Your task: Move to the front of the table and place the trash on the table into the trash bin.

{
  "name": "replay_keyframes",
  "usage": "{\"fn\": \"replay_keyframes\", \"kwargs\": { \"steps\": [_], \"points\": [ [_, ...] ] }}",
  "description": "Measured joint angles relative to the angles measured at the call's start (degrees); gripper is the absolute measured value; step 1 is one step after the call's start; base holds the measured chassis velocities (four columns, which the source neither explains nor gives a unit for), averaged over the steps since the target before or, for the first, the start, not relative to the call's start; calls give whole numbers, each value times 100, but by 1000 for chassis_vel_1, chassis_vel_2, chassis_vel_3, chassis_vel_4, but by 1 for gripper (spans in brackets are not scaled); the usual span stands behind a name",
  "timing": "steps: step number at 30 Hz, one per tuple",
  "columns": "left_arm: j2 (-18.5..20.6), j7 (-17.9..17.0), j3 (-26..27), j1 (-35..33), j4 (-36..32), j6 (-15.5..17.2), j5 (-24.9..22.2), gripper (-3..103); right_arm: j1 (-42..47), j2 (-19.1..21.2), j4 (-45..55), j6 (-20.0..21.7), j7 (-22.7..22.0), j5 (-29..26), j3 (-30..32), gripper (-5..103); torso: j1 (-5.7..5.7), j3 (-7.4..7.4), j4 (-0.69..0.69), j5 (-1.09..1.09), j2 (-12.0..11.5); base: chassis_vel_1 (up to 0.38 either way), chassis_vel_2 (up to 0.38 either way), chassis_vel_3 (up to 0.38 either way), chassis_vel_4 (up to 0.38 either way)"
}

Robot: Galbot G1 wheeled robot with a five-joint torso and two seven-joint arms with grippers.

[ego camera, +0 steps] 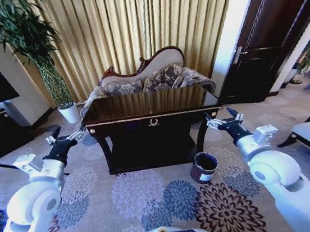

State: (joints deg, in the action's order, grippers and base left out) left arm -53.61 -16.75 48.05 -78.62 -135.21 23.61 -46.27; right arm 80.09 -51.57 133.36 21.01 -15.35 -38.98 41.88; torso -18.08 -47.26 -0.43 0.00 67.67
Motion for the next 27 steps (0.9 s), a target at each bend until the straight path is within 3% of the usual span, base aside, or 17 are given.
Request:
{"fn": "replay_keyframes", "kwargs": {
  "steps": [27],
  "points": [
    [-22, 0, -55, 19, 34, -6, 9, 100, 18, -16, -12, -4, 0, 4, 10, 100, 0, 0, 0, 0, 0, 106, -118, -105, 116]
  ]
}}
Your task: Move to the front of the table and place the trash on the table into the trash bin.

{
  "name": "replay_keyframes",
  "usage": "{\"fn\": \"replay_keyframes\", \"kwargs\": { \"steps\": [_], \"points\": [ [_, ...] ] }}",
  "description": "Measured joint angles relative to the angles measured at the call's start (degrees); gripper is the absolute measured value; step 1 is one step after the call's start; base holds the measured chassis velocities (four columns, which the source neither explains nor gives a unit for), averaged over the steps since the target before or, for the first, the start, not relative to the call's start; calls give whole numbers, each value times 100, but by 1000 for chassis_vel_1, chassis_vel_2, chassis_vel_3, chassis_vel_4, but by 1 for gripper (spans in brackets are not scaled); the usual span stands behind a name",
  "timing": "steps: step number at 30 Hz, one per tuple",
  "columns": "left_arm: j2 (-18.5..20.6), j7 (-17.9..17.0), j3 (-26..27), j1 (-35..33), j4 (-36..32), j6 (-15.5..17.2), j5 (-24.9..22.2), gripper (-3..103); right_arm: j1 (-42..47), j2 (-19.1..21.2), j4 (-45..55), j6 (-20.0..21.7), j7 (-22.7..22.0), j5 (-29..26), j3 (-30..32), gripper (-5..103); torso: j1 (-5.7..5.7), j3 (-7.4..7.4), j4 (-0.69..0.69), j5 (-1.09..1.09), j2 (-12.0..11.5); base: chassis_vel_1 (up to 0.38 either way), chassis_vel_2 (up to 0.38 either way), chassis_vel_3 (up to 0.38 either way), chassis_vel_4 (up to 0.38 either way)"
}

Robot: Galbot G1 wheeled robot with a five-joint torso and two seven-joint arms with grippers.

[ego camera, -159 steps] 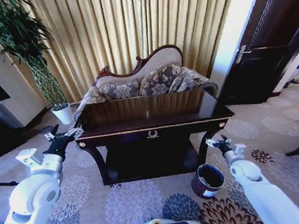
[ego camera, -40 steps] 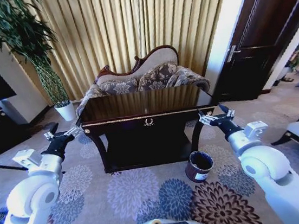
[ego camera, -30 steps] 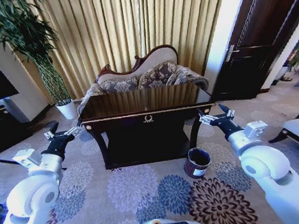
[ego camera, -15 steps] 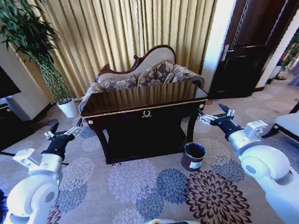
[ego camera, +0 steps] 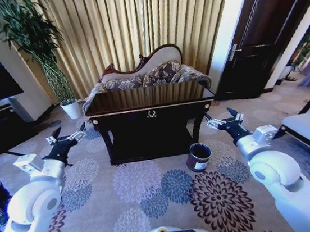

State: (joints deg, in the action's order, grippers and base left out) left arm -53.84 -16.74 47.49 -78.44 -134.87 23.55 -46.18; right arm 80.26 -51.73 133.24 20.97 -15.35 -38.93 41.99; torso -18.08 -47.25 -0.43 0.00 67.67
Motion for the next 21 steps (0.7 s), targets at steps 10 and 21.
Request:
{"fn": "replay_keyframes", "kwargs": {
  "steps": [10, 21],
  "points": [
    [-8, 3, -8, 8, 16, -5, 5, 100, 8, -2, 0, -3, 0, 7, 6, 100, 0, 0, 1, 0, 0, 124, -123, -122, 123],
    [-30, 9, -23, 12, 29, -9, 22, 100, 18, 7, 4, -4, 0, 11, 13, 100, 0, 0, 0, -1, 0, 128, -129, -147, 123]
  ]
}}
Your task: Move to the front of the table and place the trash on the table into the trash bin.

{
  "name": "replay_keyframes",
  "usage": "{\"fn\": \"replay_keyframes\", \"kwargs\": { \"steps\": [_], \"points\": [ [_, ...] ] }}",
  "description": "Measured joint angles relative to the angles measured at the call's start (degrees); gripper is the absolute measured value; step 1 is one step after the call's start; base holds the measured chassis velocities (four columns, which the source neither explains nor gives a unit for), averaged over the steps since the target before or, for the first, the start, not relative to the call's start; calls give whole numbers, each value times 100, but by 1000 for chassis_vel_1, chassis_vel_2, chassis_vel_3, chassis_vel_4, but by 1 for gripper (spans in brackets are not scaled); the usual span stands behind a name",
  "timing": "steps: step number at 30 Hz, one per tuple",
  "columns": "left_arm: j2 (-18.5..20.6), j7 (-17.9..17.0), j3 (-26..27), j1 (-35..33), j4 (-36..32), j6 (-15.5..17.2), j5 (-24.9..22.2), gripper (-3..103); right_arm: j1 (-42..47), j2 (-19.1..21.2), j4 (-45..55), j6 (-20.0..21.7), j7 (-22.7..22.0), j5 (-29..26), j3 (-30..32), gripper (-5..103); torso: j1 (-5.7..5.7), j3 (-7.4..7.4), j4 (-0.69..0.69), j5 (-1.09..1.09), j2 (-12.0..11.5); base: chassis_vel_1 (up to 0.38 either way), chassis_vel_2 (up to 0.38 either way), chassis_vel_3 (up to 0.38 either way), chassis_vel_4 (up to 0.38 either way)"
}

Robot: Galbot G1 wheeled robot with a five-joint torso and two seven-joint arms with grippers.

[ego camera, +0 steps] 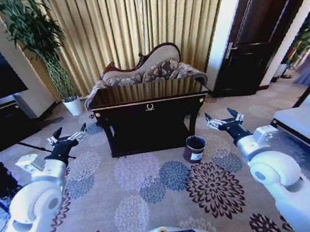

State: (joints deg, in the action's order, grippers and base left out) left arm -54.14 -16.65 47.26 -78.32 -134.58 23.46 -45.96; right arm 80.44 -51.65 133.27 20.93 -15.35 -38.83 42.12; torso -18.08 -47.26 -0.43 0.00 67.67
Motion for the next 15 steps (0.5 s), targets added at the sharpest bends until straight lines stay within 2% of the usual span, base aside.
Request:
{"fn": "replay_keyframes", "kwargs": {
  "steps": [15],
  "points": [
    [-6, 6, 0, 7, 1, -4, 6, 100, 6, 17, 7, -4, -2, 0, 20, 100, -1, -1, 0, -1, 0, 130, -125, -119, 124]
  ]
}}
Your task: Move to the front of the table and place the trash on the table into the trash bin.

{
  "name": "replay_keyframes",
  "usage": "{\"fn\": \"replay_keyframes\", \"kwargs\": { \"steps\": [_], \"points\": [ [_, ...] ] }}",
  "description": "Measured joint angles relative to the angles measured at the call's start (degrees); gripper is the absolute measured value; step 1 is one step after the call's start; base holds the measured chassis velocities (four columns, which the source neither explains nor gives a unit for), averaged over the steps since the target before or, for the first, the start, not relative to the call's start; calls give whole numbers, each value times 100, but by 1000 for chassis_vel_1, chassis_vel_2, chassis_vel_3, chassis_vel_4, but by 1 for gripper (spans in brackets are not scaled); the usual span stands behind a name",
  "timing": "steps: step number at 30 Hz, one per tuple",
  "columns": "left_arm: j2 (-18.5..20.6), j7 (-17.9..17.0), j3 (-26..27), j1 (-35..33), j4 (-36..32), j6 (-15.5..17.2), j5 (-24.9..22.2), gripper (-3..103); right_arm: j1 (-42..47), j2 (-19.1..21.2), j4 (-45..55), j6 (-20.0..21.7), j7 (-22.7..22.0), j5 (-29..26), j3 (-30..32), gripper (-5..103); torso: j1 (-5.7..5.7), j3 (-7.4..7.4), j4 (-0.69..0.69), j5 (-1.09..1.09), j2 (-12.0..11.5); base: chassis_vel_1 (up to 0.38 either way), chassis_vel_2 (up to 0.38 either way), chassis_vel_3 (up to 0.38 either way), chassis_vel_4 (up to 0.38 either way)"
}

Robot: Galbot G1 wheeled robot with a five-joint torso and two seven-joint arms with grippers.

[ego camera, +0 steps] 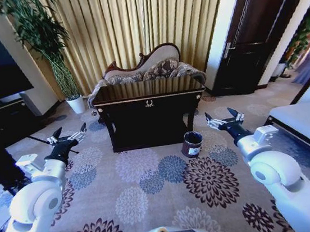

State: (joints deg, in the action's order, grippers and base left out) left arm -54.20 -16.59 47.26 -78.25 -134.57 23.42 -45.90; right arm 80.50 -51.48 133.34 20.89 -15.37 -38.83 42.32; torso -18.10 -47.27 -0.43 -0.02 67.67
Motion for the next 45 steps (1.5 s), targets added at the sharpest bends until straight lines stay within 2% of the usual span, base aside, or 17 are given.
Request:
{"fn": "replay_keyframes", "kwargs": {
  "steps": [8, 19, 45],
  "points": [
    [-12, 3, 6, 1, 1, -2, 1, 100, 8, 0, 20, -9, -1, -4, 3, 100, 3, 1, 1, 2, 1, 156, -124, -148, 117],
    [-89, 9, -53, -21, -13, -11, 101, 100, 62, -12, -74, -281, 2, 19, -1, 100, -1, 0, 0, 2, -1, 46, -38, -31, 33],
    [-186, 21, -110, -53, -23, -265, 68, 100, 15, 23, -118, -230, 15, -38, -20, 100, 1, 1, 0, 2, 0, 0, 0, 0, 0]
  ]
}}
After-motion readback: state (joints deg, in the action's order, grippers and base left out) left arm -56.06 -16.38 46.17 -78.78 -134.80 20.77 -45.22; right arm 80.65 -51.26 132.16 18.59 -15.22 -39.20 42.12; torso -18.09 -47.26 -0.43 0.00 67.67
